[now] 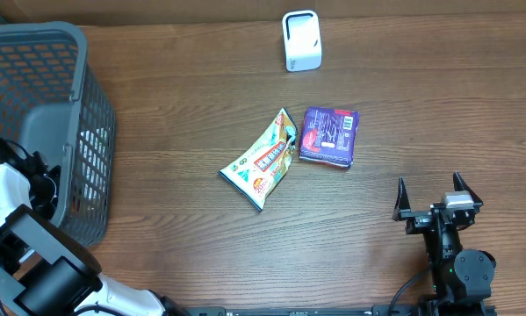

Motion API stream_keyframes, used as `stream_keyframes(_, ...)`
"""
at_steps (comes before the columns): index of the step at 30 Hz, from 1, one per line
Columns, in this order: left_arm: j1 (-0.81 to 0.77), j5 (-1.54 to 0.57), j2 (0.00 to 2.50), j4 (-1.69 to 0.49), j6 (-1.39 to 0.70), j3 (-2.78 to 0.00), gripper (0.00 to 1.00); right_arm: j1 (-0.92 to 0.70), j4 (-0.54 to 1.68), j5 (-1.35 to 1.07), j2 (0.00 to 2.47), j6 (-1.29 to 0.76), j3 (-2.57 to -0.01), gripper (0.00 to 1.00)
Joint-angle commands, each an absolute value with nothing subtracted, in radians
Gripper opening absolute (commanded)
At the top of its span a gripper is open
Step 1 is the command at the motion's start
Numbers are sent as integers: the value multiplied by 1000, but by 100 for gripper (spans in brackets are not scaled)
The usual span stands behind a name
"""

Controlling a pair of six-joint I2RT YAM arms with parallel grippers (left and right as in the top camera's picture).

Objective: Scan the item barcode
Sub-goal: 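Grasp the orange Kleenex pack in the basket with the left gripper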

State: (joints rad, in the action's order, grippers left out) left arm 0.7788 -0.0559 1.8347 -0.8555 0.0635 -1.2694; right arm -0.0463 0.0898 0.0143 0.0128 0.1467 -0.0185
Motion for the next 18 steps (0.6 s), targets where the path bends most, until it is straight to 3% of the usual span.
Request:
stream_keyframes(1,772,-71,1827,-856,83,-1259,30,-45,84,14,3,150,-8,100)
stream_keyframes(3,772,-70,1827,-856,83,-1263,13,-45,84,14,3,150,-8,100)
stream_keyframes(5,772,-71,1826,-868,82,-1282,5,-45,84,14,3,150,-8,100)
stream_keyframes(10,772,-72,1822,-968,39,-1428,4,-45,84,14,3,150,-8,100)
stream_keyframes(14,772,-84,1822,-1130,-25,-1697,4,-45,84,14,3,150,-8,100)
stream_keyframes(18,772,-257,1822,-1235,-37,-1913,4,-45,84,14,3,150,-8,100)
